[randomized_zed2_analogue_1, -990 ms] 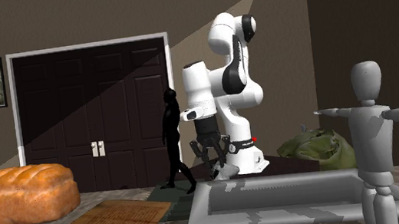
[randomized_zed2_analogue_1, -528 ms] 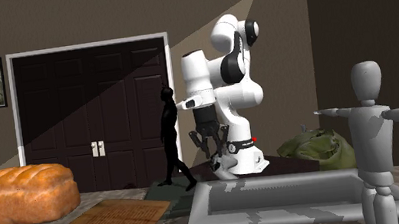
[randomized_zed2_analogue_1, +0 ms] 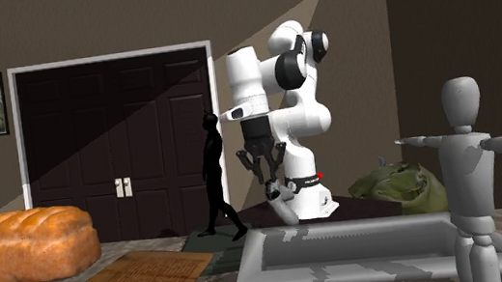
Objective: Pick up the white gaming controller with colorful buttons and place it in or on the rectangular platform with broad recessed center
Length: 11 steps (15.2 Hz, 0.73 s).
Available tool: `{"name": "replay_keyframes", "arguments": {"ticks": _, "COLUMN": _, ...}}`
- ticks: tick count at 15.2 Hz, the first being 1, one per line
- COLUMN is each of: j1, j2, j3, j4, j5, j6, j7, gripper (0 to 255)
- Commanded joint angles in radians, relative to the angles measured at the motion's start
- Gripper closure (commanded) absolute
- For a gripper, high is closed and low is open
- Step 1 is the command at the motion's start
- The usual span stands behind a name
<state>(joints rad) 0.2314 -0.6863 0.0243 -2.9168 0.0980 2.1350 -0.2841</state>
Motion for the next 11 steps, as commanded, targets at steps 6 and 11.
{"name": "replay_keyframes", "arguments": {"ticks": 6, "j1": -0.001, "j2": -0.045, "j3": -0.001, "j4": 0.034, "j5": -0.004, "j6": -0.079, "j7": 0.006, "gripper": 0}}
{"name": "replay_keyframes", "arguments": {"ticks": 11, "j1": 0.151, "j2": 0.265, "j3": -0.145, "j4": 0.085, "j5": -0.143, "j6": 0.006, "j7": -0.645, "gripper": 0}}
